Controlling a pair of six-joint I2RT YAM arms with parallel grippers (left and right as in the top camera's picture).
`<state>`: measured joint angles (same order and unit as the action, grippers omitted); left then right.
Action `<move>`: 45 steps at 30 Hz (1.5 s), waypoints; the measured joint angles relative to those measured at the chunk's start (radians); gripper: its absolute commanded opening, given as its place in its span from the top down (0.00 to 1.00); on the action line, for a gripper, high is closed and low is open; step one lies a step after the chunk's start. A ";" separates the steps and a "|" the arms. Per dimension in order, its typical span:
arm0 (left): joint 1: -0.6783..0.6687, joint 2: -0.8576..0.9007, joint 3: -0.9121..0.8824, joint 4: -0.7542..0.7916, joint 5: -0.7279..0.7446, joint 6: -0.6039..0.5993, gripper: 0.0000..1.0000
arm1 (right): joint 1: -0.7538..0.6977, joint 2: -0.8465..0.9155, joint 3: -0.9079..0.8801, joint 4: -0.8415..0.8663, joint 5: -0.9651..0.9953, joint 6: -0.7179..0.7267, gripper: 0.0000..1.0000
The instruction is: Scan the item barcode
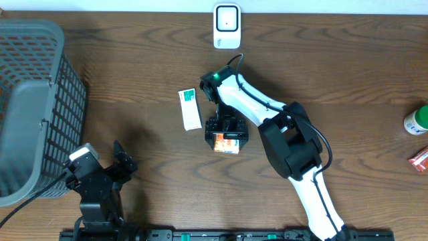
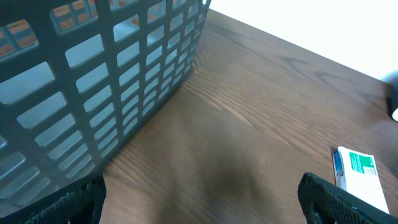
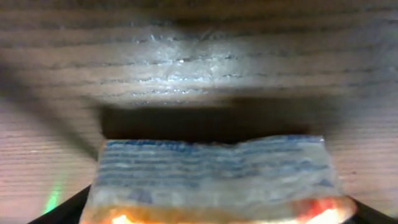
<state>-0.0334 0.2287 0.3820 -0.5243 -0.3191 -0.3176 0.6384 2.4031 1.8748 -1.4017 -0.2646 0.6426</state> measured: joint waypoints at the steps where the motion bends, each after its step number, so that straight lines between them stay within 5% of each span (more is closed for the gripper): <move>1: 0.000 0.000 0.000 0.000 0.000 0.000 0.01 | 0.000 -0.001 0.000 0.001 0.000 0.000 0.22; 10: 0.000 0.000 0.000 0.000 0.000 0.000 0.01 | -0.022 -0.001 0.006 -0.021 -0.005 -0.013 0.22; 17: 0.000 0.000 0.000 0.000 0.000 0.000 0.01 | -0.127 0.032 0.142 -0.213 -0.082 -0.130 0.25; 21: 0.000 0.000 0.000 0.000 0.000 0.000 0.01 | -0.188 0.032 0.218 -0.286 -0.130 -0.189 0.01; 31: 0.000 0.000 0.000 0.000 0.000 0.000 0.01 | -0.134 0.032 0.221 -0.157 -0.121 -0.237 0.01; 45: 0.000 0.000 0.000 0.000 0.000 0.000 0.02 | -0.079 0.032 0.108 -0.150 -0.016 -0.116 0.01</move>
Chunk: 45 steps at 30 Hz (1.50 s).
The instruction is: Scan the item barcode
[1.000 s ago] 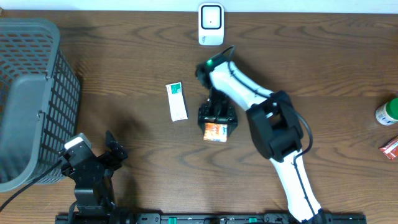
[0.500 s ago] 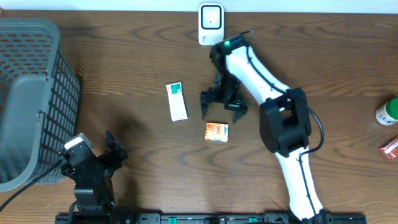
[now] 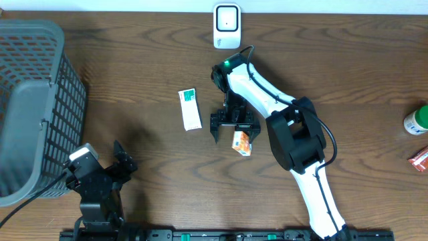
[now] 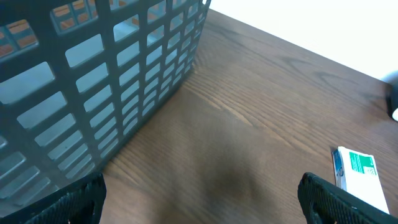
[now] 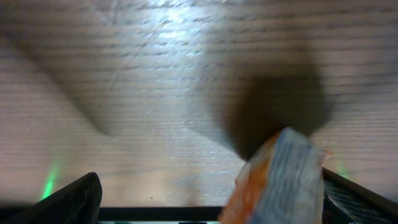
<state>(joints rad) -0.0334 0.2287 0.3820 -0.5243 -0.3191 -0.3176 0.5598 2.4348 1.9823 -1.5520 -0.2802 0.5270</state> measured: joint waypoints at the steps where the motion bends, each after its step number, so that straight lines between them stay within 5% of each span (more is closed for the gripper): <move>1: 0.000 0.000 0.000 0.000 0.000 0.000 0.02 | 0.000 0.000 0.000 0.000 0.006 0.007 0.01; 6: 0.000 0.000 0.000 0.000 0.000 0.000 0.01 | 0.000 -0.003 -0.002 -0.014 0.059 0.044 0.03; 8: 0.000 0.000 0.000 0.000 0.000 0.000 0.01 | 0.000 -0.014 -0.003 -0.016 0.079 0.051 0.26; 10: 0.000 0.000 0.000 0.000 0.000 0.000 0.01 | 0.000 -0.032 -0.003 -0.018 0.093 0.058 0.31; 18: 0.000 0.000 0.000 0.000 0.000 0.000 0.01 | 0.002 -0.056 -0.003 -0.048 0.123 0.054 0.01; 27: 0.000 0.000 0.000 0.000 0.000 0.000 0.01 | 0.010 -0.057 -0.016 -0.043 0.167 0.132 0.01; 45: 0.000 0.000 0.000 0.000 0.000 0.000 0.01 | 0.085 -0.167 -0.322 0.293 0.044 0.266 0.04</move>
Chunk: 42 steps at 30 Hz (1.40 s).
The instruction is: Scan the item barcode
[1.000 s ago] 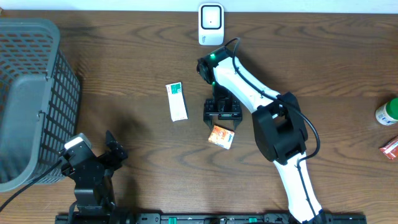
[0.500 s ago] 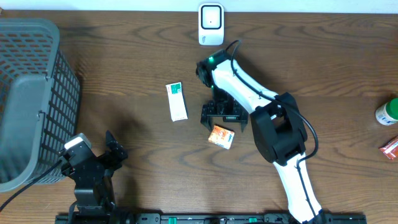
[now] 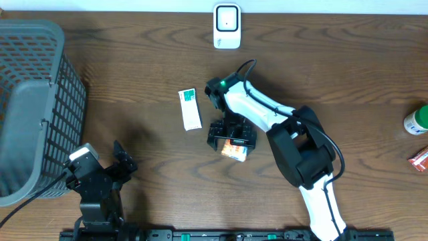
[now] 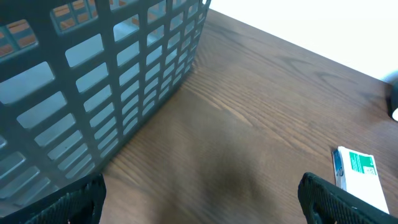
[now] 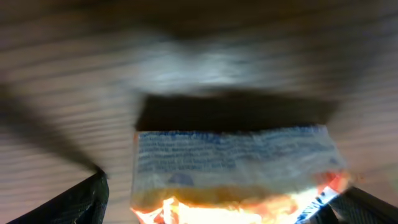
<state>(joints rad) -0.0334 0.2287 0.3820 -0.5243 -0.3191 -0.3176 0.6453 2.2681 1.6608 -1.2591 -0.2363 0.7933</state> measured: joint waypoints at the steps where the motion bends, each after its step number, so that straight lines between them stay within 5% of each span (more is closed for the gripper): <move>1: 0.000 0.000 0.000 0.000 0.000 0.000 0.01 | 0.002 -0.007 -0.013 0.019 -0.005 0.000 0.02; 9: 0.000 0.000 0.000 0.000 0.000 0.000 0.02 | 0.005 -0.057 -0.098 0.107 0.003 0.029 0.11; 12: 0.000 0.000 0.000 0.000 0.000 0.000 0.01 | 0.005 -0.059 -0.101 0.111 0.005 0.031 0.02; 18: 0.000 0.000 0.000 0.000 0.000 0.000 0.01 | 0.006 -0.061 -0.103 0.124 0.006 0.048 0.01; 22: 0.000 0.000 0.000 0.000 0.000 0.000 0.02 | 0.006 -0.064 -0.107 0.127 0.008 0.055 0.26; 29: 0.000 0.000 0.000 0.000 0.000 0.000 0.01 | 0.002 -0.066 -0.113 0.127 0.005 0.055 0.37; 42: 0.000 0.000 0.000 0.000 0.000 0.000 0.01 | -0.025 -0.037 -0.037 -0.063 0.013 -0.048 0.32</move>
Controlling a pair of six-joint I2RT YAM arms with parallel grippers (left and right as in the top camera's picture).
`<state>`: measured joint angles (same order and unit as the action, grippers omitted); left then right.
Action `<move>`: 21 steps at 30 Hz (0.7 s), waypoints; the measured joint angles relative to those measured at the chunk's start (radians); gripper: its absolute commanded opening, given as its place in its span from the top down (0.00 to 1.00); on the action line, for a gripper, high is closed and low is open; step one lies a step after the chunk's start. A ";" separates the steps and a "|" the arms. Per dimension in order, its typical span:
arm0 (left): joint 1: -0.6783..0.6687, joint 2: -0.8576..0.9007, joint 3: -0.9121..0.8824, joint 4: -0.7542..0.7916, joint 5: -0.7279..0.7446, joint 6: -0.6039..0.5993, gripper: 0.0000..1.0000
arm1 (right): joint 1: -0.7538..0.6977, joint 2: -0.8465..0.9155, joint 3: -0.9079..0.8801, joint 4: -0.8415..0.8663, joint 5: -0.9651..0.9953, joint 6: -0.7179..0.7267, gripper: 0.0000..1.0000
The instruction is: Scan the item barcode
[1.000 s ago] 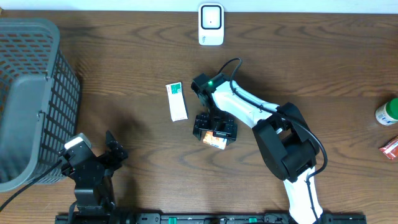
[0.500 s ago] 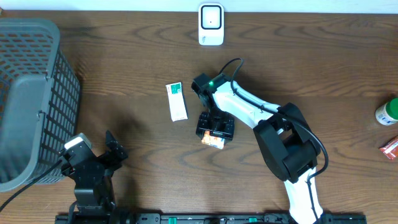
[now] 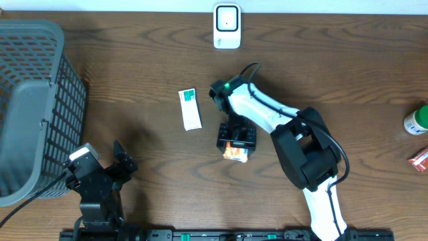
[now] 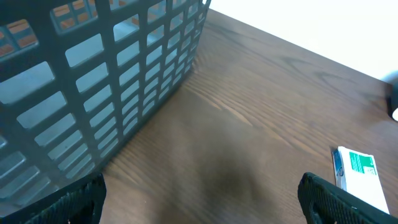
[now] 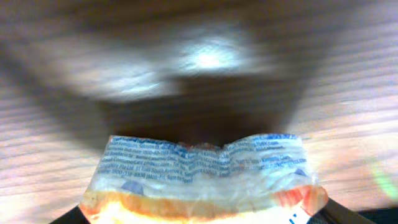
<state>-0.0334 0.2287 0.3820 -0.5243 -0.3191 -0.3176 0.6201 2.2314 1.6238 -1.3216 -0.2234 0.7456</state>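
An orange and clear snack packet (image 3: 235, 153) lies on the table's middle, and my right gripper (image 3: 237, 142) stands over it, shut on it. In the right wrist view the packet (image 5: 202, 171) fills the span between the dark fingertips, and its printed clear edge is buckled upward in the middle. The white barcode scanner (image 3: 227, 27) stands at the table's far edge, well away from the packet. My left gripper (image 4: 202, 205) rests open at the near left with nothing between its fingers (image 4: 345, 199).
A white and green box (image 3: 190, 109) lies just left of the right gripper. A grey mesh basket (image 3: 33, 107) fills the left side. A green bottle (image 3: 416, 120) and a red packet (image 3: 420, 161) sit at the right edge.
The right gripper's jaws have narrowed onto the packet, which now shows buckled between them. The gripper and packet sit slightly further right. The left arm has not moved.
First the right gripper stood over the packet with it between its fingers. Then the gripper was open further back and the packet lay tilted at its right side. Then it was open over the packet again, and now it is shut on it.
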 measured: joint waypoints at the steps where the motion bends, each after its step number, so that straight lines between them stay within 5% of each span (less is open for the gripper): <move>1: 0.000 0.000 0.000 0.000 0.000 0.000 0.01 | -0.011 0.001 0.013 -0.029 -0.003 -0.016 0.32; 11: 0.000 0.000 0.000 0.000 0.000 0.000 0.01 | -0.100 -0.066 0.156 -0.250 -0.038 -0.143 0.30; 21: 0.000 0.000 0.000 0.000 0.000 0.000 0.01 | -0.106 -0.069 0.157 -0.284 -0.043 -0.198 0.34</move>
<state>-0.0334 0.2287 0.3820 -0.5243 -0.3191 -0.3176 0.5144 2.1620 1.7809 -1.6058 -0.2665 0.5480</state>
